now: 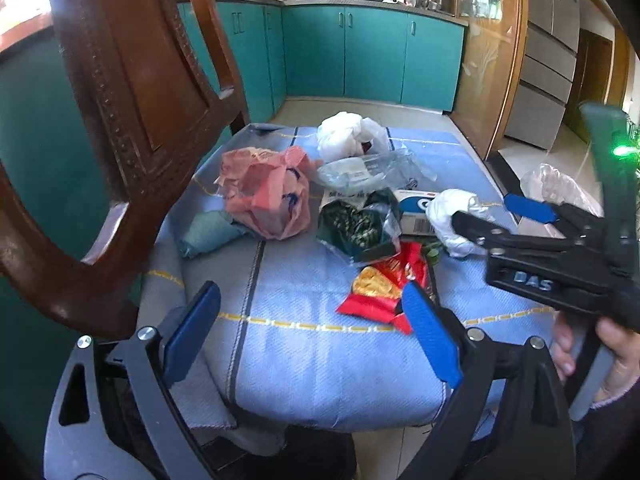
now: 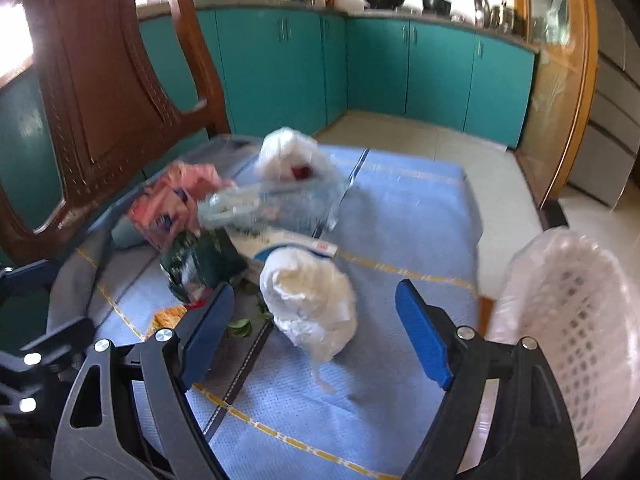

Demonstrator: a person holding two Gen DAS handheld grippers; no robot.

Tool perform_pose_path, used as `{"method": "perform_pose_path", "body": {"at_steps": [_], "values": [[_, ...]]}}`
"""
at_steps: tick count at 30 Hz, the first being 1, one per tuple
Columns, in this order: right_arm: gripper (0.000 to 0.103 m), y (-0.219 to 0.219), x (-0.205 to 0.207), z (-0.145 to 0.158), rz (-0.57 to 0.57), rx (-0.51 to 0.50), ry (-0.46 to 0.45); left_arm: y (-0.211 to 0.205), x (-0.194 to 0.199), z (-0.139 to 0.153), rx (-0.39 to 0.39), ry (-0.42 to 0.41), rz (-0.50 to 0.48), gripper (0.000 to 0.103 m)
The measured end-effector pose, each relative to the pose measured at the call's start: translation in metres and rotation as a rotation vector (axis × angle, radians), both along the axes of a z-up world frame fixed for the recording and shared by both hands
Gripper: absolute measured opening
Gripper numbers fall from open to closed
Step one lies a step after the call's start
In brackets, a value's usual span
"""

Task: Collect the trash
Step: 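Close the right tool on the crumpled white tissue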

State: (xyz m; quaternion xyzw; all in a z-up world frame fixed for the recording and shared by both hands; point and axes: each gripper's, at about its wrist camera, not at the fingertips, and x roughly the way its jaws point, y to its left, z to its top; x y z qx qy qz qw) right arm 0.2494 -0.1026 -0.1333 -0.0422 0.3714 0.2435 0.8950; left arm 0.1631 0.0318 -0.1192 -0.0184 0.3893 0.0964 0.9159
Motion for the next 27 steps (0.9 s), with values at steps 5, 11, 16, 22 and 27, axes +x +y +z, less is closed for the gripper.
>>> {"method": "perform_pose_path", "body": {"at_steps": [5, 11, 16, 22, 27], "values": [[0.081, 0.011, 0.005, -0.013, 0.03, -0.011, 0.039, 0.012, -0.007, 0.006, -0.011, 0.005, 0.045, 0.093], [0.042, 0.01, 0.006, -0.024, 0.047, -0.038, 0.085, 0.013, -0.013, 0.01, -0.015, -0.002, 0.066, 0.094], [0.038, -0.006, -0.003, -0.011, 0.033, 0.001, 0.053, 0.002, -0.013, 0.009, -0.014, 0.002, 0.038, 0.094], [0.038, -0.025, -0.009, 0.002, -0.001, 0.034, 0.035, -0.007, -0.006, -0.001, -0.036, 0.027, 0.016, 0.095], [0.038, -0.036, -0.012, 0.008, -0.016, 0.048, 0.03, -0.01, -0.003, -0.008, -0.042, 0.039, 0.01, 0.095]]}}
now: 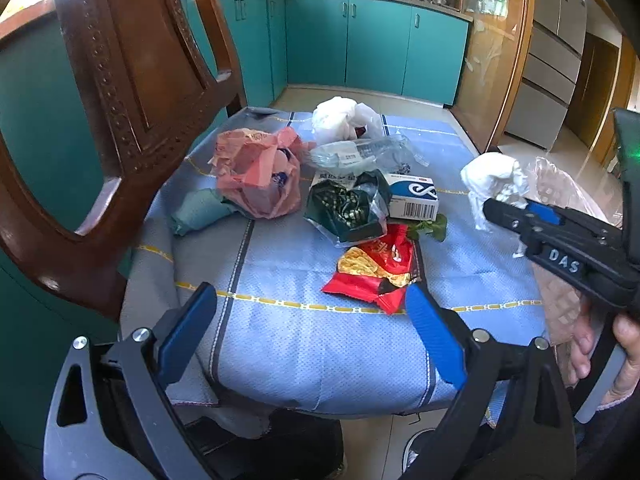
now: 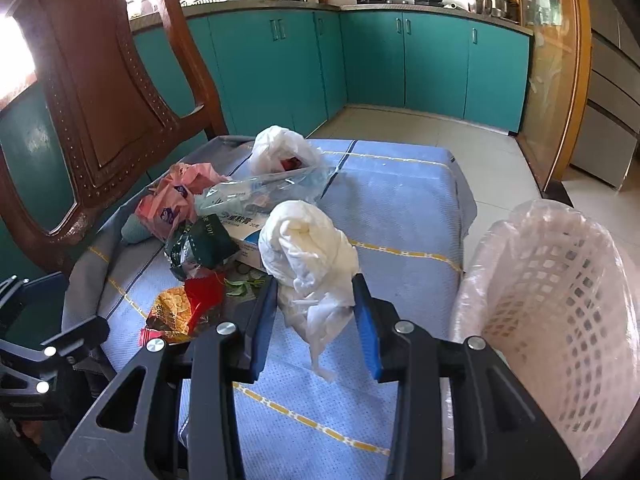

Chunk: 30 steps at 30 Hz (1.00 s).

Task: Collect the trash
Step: 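Close the right tool on the crumpled white tissue, then grasp the red snack bag with the left tool while the right tool holds the tissue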

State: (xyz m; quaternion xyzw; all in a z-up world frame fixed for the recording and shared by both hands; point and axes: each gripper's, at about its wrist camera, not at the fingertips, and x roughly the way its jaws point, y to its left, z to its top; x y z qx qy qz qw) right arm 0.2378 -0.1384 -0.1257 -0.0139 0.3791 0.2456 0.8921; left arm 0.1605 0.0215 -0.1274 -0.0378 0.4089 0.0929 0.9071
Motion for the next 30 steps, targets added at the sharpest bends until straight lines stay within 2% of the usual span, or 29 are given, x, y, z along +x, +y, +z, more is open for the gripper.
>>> {"method": "perform_pose_path", "body": {"at_steps": [10, 17, 24, 30], "values": [[0.038, -0.01, 0.0, 0.003, -0.027, 0.017, 0.006, -0.002, 0.004, -0.009, -0.037, 0.006, -0.011, 0.096], [0.039, -0.01, 0.0, 0.001, -0.033, 0.013, 0.009, -0.008, 0.031, -0.016, -0.064, -0.003, -0.037, 0.096], [0.039, -0.013, 0.001, -0.001, -0.036, 0.001, 0.009, -0.01, 0.065, -0.042, -0.168, 0.081, -0.052, 0.097], [0.039, -0.013, 0.002, -0.003, -0.034, -0.008, 0.014, -0.027, 0.08, -0.059, -0.137, 0.128, -0.098, 0.097]]}}
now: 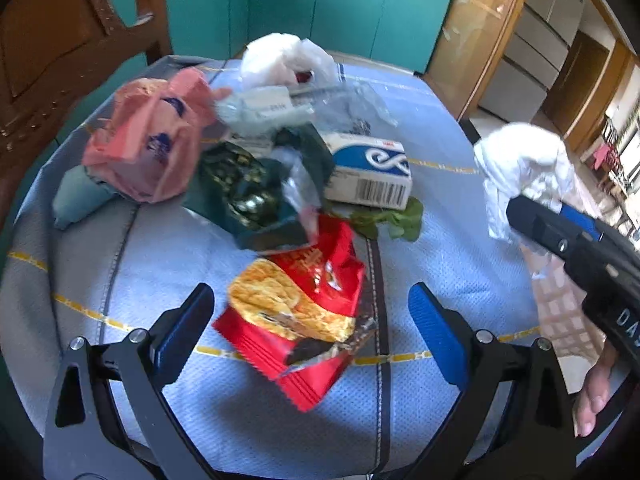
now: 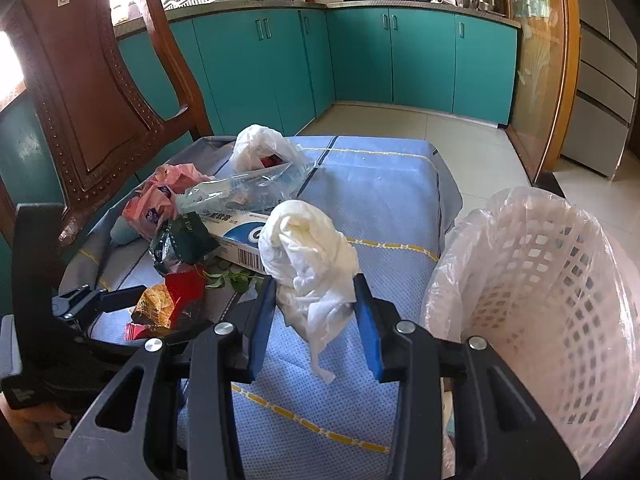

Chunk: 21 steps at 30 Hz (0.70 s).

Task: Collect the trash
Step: 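Grasp the red snack bag with the left tool while the right tool holds the tissue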

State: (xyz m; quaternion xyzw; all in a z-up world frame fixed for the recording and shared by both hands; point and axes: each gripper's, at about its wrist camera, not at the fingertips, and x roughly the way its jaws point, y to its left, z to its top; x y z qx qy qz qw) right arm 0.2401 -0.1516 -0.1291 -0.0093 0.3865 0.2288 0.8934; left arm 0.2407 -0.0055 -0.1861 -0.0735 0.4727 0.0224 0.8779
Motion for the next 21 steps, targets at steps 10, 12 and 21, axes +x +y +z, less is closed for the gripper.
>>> {"method": "perform_pose_path", "body": {"at_steps": [10, 12, 21], "values": [[0.039, 0.005, 0.0, -0.002, 0.009, -0.022, -0.001, -0.009, -0.009, -0.001, 0.06, 0.015, -0.046, 0.058], [0.039, 0.007, -0.001, -0.003, 0.012, -0.029, -0.004, -0.01, -0.012, 0.0, 0.069, 0.011, -0.057, 0.051], [0.039, 0.006, -0.001, -0.005, 0.004, -0.036, -0.002, -0.011, -0.031, 0.003, 0.047, 0.015, -0.083, 0.031]]}}
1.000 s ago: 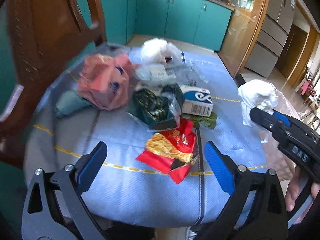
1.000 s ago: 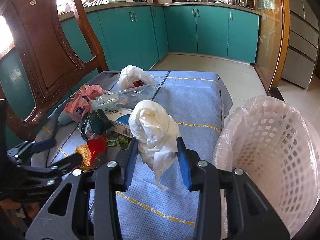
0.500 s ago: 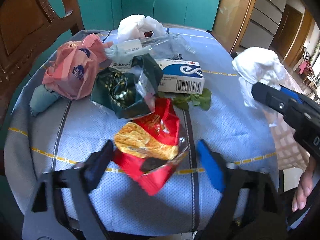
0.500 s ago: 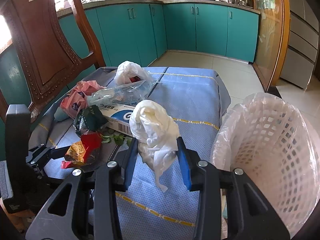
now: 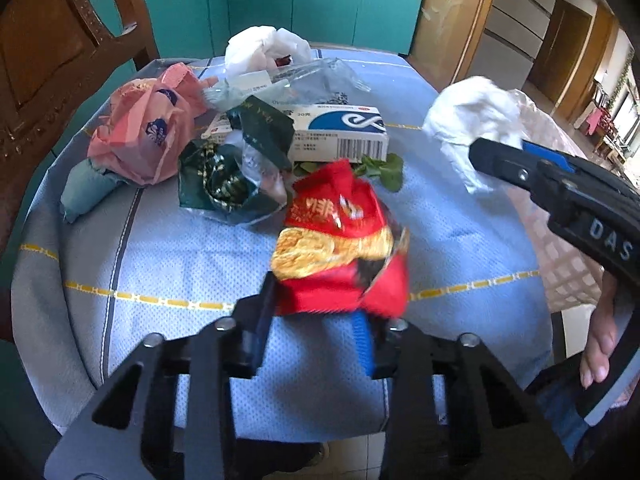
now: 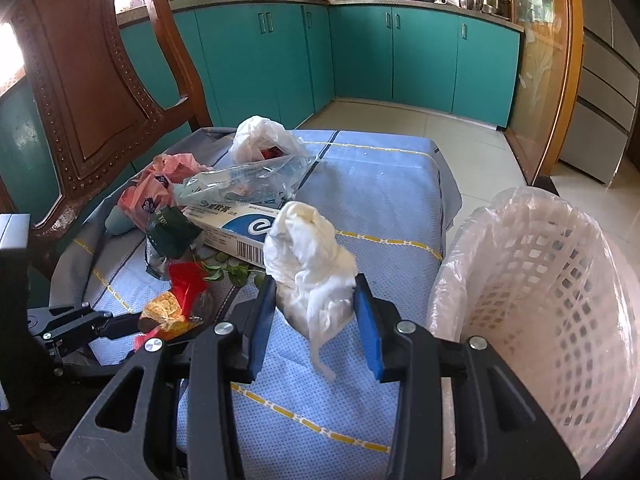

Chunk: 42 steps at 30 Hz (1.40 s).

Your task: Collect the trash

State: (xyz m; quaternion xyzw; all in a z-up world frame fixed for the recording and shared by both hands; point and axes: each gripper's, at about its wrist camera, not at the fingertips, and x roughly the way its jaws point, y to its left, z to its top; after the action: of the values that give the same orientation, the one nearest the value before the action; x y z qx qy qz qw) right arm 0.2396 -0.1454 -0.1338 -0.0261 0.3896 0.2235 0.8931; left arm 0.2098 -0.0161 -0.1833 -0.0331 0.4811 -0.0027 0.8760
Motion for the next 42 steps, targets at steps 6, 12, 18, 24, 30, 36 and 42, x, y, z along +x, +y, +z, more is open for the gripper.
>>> {"method": "perform_pose_path", "body": {"at_steps": [6, 12, 18, 24, 30, 36, 42], "values": [[0.039, 0.0, -0.001, 0.0, -0.001, -0.003, -0.005, -0.002, -0.012, 0.003, -0.01, -0.004, -0.022, 0.026], [0.039, 0.0, -0.001, 0.0, 0.003, -0.005, -0.004, 0.003, -0.021, 0.005, -0.001, -0.005, -0.021, 0.025], [0.039, 0.003, -0.002, 0.0, 0.009, -0.013, -0.006, 0.01, -0.024, 0.007, -0.003, -0.007, -0.005, 0.025], [0.039, 0.004, -0.003, -0.002, 0.009, -0.021, -0.002, 0.015, -0.028, 0.01, -0.029, -0.015, 0.011, 0.044], [0.039, 0.005, -0.001, -0.004, 0.01, -0.025, 0.003, 0.015, -0.021, 0.003, -0.038, -0.005, 0.032, 0.065], [0.051, 0.009, 0.0, -0.006, 0.016, -0.036, 0.008, 0.007, -0.003, 0.007, -0.052, -0.028, 0.032, 0.081], [0.057, 0.008, 0.005, -0.009, -0.001, -0.02, 0.026, -0.013, 0.002, 0.008, -0.032, -0.067, -0.013, 0.077]]}}
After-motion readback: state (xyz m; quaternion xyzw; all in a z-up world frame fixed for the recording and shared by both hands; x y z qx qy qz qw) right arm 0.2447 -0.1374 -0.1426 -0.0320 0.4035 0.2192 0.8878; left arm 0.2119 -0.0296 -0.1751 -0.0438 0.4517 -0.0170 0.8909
